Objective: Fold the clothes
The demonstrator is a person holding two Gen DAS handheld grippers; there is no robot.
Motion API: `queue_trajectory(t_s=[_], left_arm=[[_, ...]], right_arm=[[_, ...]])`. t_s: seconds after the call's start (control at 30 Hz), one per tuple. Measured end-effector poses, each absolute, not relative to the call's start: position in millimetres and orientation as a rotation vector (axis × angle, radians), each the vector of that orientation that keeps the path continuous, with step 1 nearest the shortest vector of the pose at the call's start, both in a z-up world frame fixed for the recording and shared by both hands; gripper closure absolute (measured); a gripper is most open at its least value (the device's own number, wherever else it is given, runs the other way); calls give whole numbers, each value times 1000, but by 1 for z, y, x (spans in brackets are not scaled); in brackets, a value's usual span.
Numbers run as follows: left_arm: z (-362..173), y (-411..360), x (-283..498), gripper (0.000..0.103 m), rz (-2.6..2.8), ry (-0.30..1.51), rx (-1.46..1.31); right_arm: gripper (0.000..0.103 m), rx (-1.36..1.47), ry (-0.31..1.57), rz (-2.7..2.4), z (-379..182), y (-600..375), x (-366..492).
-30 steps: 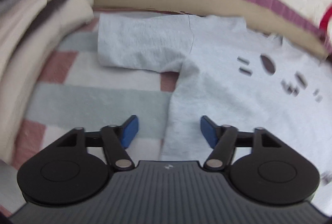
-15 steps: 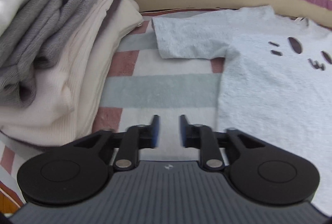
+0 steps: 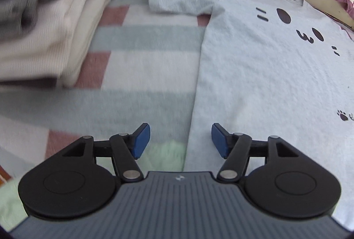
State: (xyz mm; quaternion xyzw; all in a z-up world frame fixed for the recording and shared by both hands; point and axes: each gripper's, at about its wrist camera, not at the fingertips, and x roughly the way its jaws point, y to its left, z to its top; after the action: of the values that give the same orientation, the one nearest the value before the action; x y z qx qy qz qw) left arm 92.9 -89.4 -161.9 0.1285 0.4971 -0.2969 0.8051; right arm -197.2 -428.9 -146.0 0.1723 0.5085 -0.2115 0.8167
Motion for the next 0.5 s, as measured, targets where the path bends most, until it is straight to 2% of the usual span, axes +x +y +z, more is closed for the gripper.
queue_trajectory(t_s=[0.13,0.3,0.43,0.5], left_arm=[[-162,-70,91,42,-673,1127,177],[-166,-59,84,42,-780,1203,5],[-164,-66,81,42,-764,1164,77],[-164,-68,84,37,-763,1148,82]], right_arm=[[49,304,1133,-483,-140,-447,-229],[48,530,1048,-547,-143,-476,-285],[48,757,976,-527,-160,-484,-312],[48,803,932,-481,-164,-481,-316]])
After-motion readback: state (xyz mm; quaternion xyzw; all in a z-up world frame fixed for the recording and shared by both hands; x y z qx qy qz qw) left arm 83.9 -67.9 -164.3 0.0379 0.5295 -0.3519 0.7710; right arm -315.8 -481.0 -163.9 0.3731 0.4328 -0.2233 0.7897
